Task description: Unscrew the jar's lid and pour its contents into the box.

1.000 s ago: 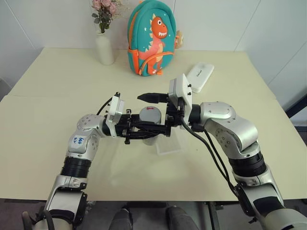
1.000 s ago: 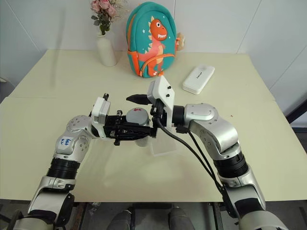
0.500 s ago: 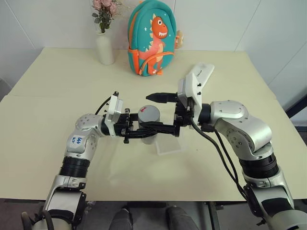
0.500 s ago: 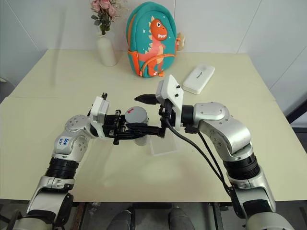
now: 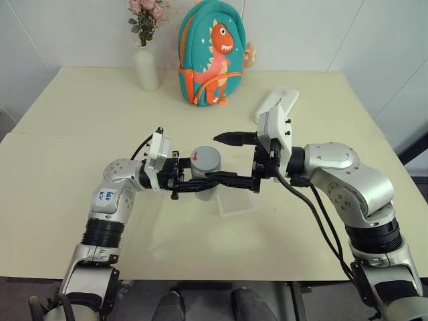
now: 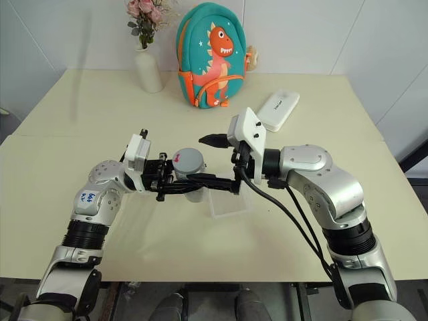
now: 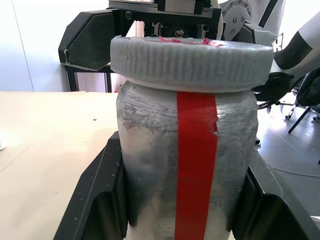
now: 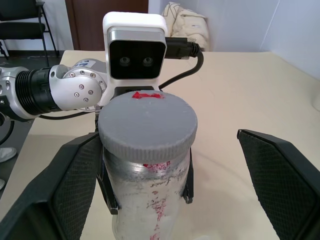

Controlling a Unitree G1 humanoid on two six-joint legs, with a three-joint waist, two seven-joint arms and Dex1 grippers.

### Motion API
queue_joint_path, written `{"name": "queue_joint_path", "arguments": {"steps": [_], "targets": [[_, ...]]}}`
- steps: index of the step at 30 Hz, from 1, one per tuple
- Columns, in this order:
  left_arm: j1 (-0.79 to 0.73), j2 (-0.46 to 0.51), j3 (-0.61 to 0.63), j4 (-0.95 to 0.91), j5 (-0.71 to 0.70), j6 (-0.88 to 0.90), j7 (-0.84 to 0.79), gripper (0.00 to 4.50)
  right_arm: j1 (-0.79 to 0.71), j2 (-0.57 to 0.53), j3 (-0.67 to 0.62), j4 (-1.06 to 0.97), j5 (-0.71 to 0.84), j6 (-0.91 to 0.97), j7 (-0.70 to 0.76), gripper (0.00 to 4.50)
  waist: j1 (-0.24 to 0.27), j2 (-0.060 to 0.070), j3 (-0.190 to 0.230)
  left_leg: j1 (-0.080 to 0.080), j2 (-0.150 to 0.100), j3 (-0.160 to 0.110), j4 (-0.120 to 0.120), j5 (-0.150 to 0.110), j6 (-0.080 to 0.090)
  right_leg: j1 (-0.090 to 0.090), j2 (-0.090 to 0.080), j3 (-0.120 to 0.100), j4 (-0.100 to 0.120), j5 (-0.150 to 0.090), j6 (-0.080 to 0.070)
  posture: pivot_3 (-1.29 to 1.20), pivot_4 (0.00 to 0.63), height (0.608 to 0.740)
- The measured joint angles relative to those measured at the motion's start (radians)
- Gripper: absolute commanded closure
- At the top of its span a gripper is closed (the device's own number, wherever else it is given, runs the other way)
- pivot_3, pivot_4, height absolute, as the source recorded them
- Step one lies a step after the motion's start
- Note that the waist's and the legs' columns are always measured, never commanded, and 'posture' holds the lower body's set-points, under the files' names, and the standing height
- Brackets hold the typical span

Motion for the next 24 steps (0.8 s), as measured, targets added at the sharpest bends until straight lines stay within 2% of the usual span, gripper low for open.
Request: {"name": "queue_joint_path", "arguments": {"steps": [10, 14, 24], "targets": [[0.000, 0.006, 0.001, 0.005, 0.001, 0.002, 0.000, 2.50, 0.028, -0.040, -0.043, -0.012, -0.001, 0.002, -0.016, 0.04, 0.002, 0.000, 0.000, 0.000, 0.000, 0.000, 0.000, 0.000, 0.000, 0.000, 0.000, 0.000, 0.000, 0.000, 0.000, 0.00, 0.150, 0.740], [0.001, 0.006, -0.007, 0.000, 0.001, 0.002, -0.024, 2.50, 0.058, -0.090, -0.090, 0.004, -0.023, 0.020, -0.049, 0.04, 0.007, 0.000, 0.000, 0.000, 0.000, 0.000, 0.000, 0.000, 0.000, 0.000, 0.000, 0.000, 0.000, 0.000, 0.000, 0.00, 0.150, 0.740], [0.003, 0.006, -0.009, -0.001, 0.001, -0.001, -0.028, 2.50, 0.110, -0.159, -0.130, -0.031, 0.008, 0.050, -0.023, 0.04, 0.007, 0.000, 0.000, 0.000, 0.000, 0.000, 0.000, 0.000, 0.000, 0.000, 0.000, 0.000, 0.000, 0.000, 0.000, 0.00, 0.150, 0.740]]}}
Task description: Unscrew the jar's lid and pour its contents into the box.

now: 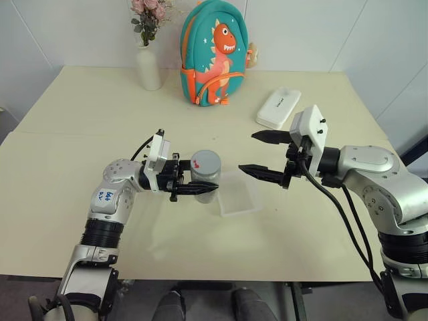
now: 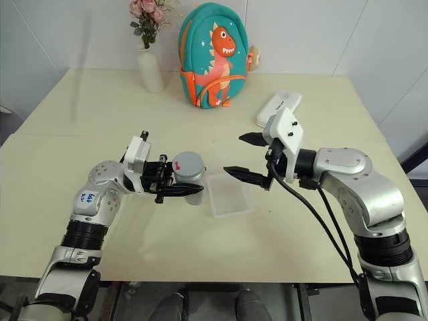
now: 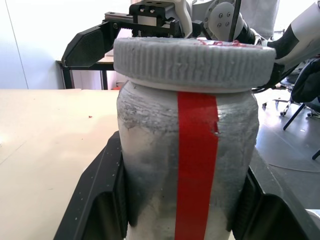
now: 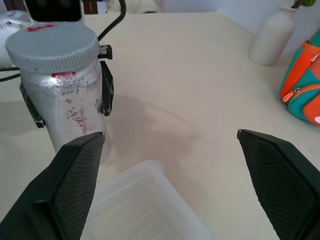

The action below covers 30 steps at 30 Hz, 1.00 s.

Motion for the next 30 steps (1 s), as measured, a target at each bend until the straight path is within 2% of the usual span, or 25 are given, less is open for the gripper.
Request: {"name": "queue_joint_path", "arguments": {"steps": [6, 10, 16, 30], "targets": [[0.000, -0.001, 0.000, 0.001, 0.000, -0.005, -0.005, 2.50, 0.005, -0.006, -0.017, -0.036, 0.064, 0.039, 0.006, 0.04, 0.001, 0.000, 0.000, 0.000, 0.000, 0.000, 0.000, 0.000, 0.000, 0.000, 0.000, 0.000, 0.000, 0.000, 0.000, 0.00, 0.150, 0.740], [0.000, -0.003, -0.002, 0.005, 0.000, -0.011, -0.010, 2.50, -0.036, 0.024, -0.052, -0.067, 0.157, 0.092, -0.024, 0.04, 0.001, 0.000, 0.000, 0.000, 0.000, 0.000, 0.000, 0.000, 0.000, 0.000, 0.000, 0.000, 0.000, 0.000, 0.000, 0.00, 0.150, 0.740], [-0.004, -0.006, -0.003, 0.022, 0.001, -0.027, -0.019, 2.50, -0.051, 0.082, -0.043, -0.074, 0.184, 0.096, -0.061, 0.04, 0.007, 0.000, 0.000, 0.000, 0.000, 0.000, 0.000, 0.000, 0.000, 0.000, 0.000, 0.000, 0.000, 0.000, 0.000, 0.00, 0.150, 0.740], [-0.040, -0.028, -0.012, 0.070, 0.020, -0.050, -0.041, 2.50, -0.125, 0.260, 0.096, -0.021, 0.155, 0.053, -0.072, 0.04, 0.015, 0.000, 0.000, -0.001, 0.000, -0.001, 0.001, 0.000, 0.000, 0.000, 0.000, -0.001, 0.000, 0.000, 0.000, 0.00, 0.150, 0.740]]}}
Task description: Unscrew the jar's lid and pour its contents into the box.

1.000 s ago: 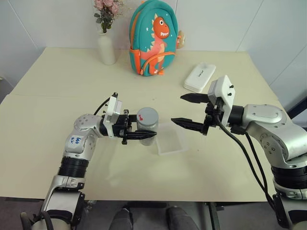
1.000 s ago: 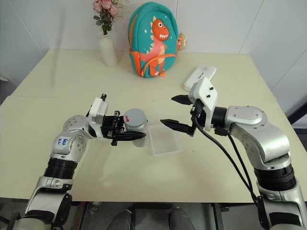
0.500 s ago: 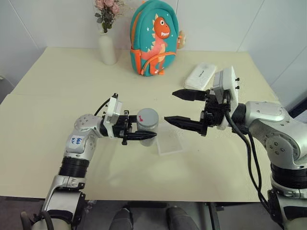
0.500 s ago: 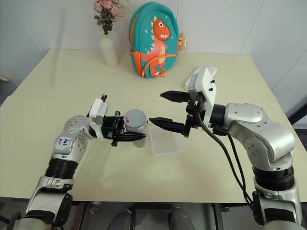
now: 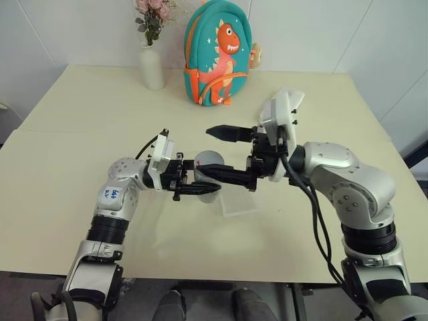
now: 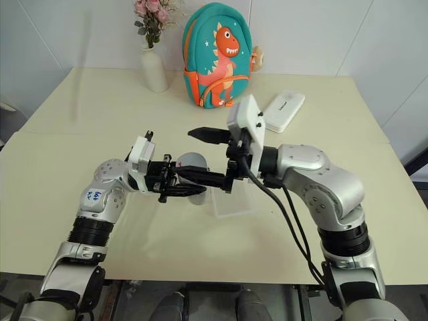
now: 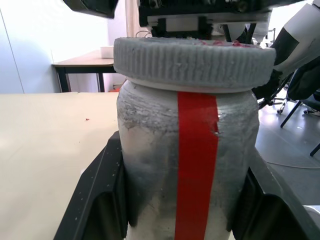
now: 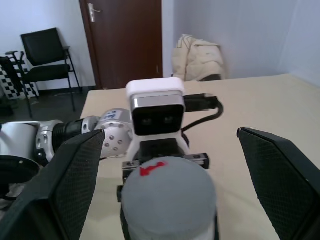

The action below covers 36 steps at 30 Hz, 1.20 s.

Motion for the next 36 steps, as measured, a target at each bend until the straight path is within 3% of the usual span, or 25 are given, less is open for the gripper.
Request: {"name": "queue_joint_path", "arguments": {"steps": [23, 26, 30, 36], "targets": [[-0.007, -0.008, 0.000, 0.018, 0.001, -0.007, -0.001, 2.50, 0.000, 0.029, 0.071, 0.075, -0.136, -0.065, 0.040, 0.04, -0.001, 0.000, 0.000, 0.000, 0.000, 0.000, 0.000, 0.000, 0.000, 0.000, 0.000, 0.000, 0.000, 0.000, 0.000, 0.00, 0.150, 0.740], [-0.007, -0.008, 0.000, 0.018, 0.001, -0.006, -0.001, 2.50, 0.000, 0.029, 0.071, 0.075, -0.140, -0.066, 0.039, 0.67, -0.001, 0.000, 0.000, 0.000, 0.000, 0.000, 0.000, 0.000, 0.000, 0.000, 0.000, 0.000, 0.000, 0.000, 0.000, 0.00, 0.150, 0.740], [-0.007, -0.008, 0.001, 0.018, 0.001, -0.005, 0.007, 2.50, 0.000, 0.035, 0.072, 0.073, -0.133, -0.065, 0.049, 1.91, -0.001, 0.000, 0.000, 0.000, 0.000, 0.000, 0.000, 0.000, 0.000, 0.000, 0.000, 0.000, 0.000, 0.000, 0.000, 0.00, 0.150, 0.740], [-0.007, -0.008, 0.001, 0.017, 0.001, -0.005, 0.008, 2.50, 0.000, 0.035, 0.070, 0.074, -0.127, -0.064, 0.051, 1.92, -0.001, 0.000, 0.000, 0.000, 0.000, 0.000, 0.000, 0.000, 0.000, 0.000, 0.000, 0.000, 0.000, 0.000, 0.000, 0.00, 0.150, 0.740]]}}
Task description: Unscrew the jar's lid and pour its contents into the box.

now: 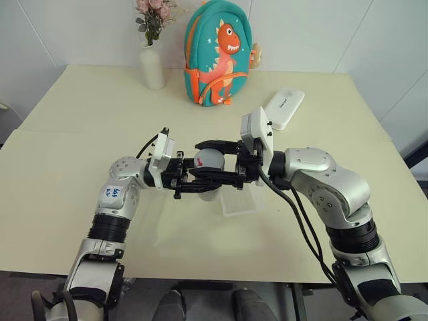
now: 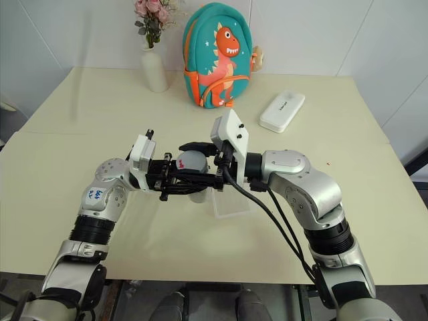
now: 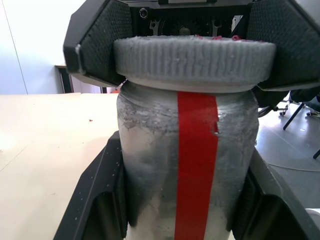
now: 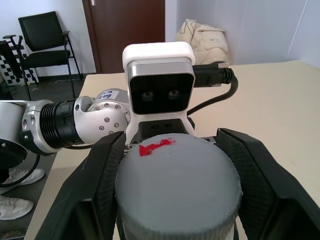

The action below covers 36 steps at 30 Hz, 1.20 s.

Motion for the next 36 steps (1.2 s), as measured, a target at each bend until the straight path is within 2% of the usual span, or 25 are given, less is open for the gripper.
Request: {"name": "queue_joint_path", "arguments": {"steps": [15, 36], "targets": [[0.002, -0.007, 0.011, -0.030, -0.007, -0.004, 0.011, 2.50, -0.073, -0.014, -0.008, 0.044, 0.015, 0.018, 0.069, 1.92, 0.000, 0.000, 0.000, 0.000, 0.000, 0.000, 0.000, 0.000, 0.000, 0.000, 0.000, 0.000, 0.000, 0.000, 0.000, 0.00, 0.150, 0.740], [-0.011, -0.008, 0.013, -0.080, -0.014, 0.048, 0.069, 2.50, -0.142, -0.042, -0.008, 0.142, -0.037, -0.093, 0.207, 1.92, -0.001, 0.000, 0.000, 0.000, 0.000, 0.000, 0.000, 0.000, 0.000, 0.000, 0.000, 0.000, 0.000, 0.000, 0.000, 0.00, 0.150, 0.740]]}}
